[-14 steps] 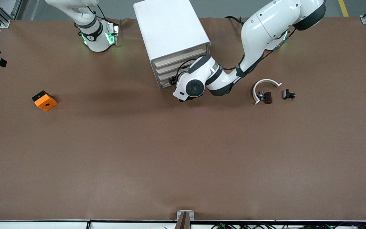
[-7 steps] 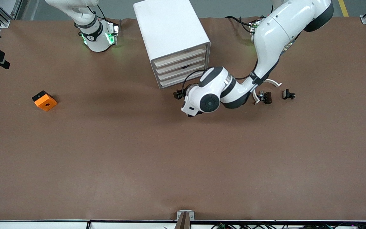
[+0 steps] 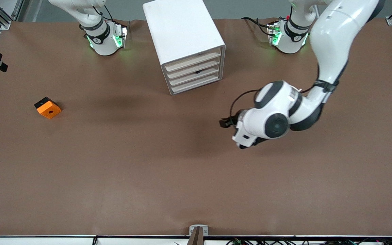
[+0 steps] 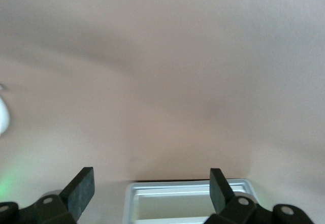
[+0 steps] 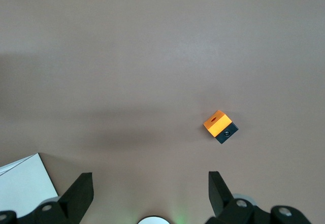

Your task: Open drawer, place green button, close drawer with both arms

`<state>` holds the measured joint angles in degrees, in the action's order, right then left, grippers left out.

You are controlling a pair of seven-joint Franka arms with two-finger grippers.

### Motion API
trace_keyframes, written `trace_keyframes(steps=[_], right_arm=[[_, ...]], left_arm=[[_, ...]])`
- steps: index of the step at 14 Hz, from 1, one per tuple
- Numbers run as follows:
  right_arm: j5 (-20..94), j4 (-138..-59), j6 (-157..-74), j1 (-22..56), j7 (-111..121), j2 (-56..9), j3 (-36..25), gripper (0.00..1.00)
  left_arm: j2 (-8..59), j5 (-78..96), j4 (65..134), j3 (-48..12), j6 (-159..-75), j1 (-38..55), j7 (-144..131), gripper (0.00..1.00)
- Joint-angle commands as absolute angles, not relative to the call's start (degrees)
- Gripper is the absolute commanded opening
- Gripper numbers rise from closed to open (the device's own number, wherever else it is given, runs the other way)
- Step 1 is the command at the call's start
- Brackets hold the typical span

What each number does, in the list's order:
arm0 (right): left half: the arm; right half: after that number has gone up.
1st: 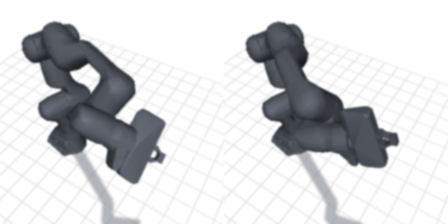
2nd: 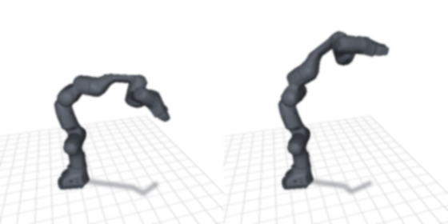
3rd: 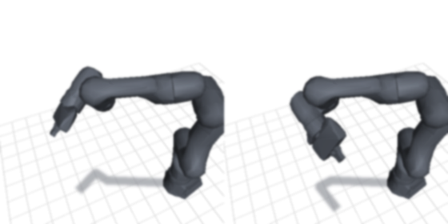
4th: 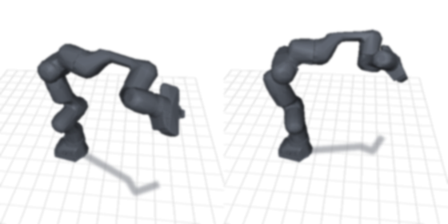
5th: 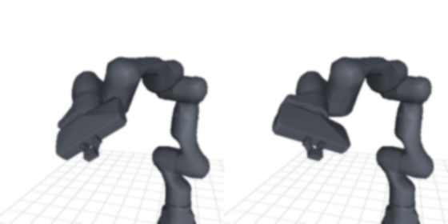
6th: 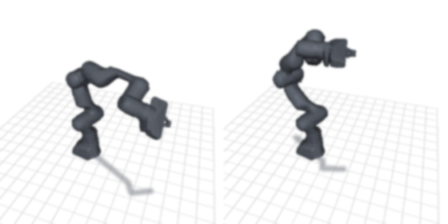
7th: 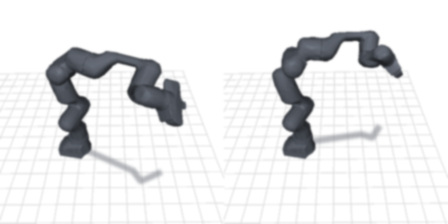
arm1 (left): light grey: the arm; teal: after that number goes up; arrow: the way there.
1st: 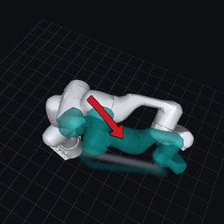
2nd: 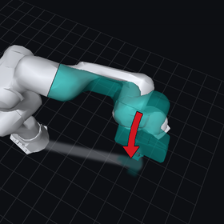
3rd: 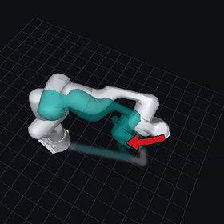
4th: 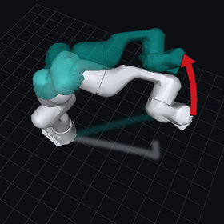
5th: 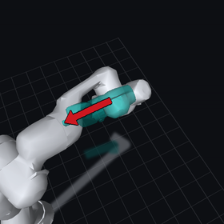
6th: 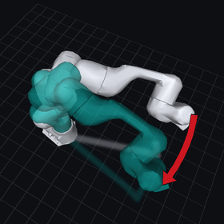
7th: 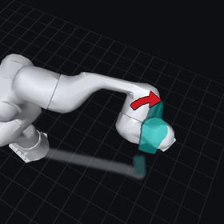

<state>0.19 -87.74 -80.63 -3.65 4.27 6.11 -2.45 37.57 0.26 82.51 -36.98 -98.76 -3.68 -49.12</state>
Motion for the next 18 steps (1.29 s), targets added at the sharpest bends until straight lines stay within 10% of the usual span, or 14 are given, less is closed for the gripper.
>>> trace_keyframes(steps=[1,8,14,18], right_arm=[[0.0,-91.1,-81.8,-4.7,5.1,9.0,-1.6,1.0],[0.8,-90.7,-80.8,-4.5,4.1,9.1,-2.1,1.0],[2.6,-90.5,-79.8,-3.9,3.8,9.1,-3.4,1.0],[2.5,-90.4,-79.7,-3.9,4.0,9.1,-3.3,1.0]], left_arm=[[31.0,-0.4,84.2,-37.3,-93.2,-10.5,-41.1,1.0],[19.5,0.0,87.2,-36.4,-82.9,-23.0,-18.5,1.0],[4.4,3.9,99.4,-11.5,-84.0,-6.5,-6.2,1.0],[-9.5,4.0,116.1,-6.9,-95.7,-4.0,-3.3,1.0]])
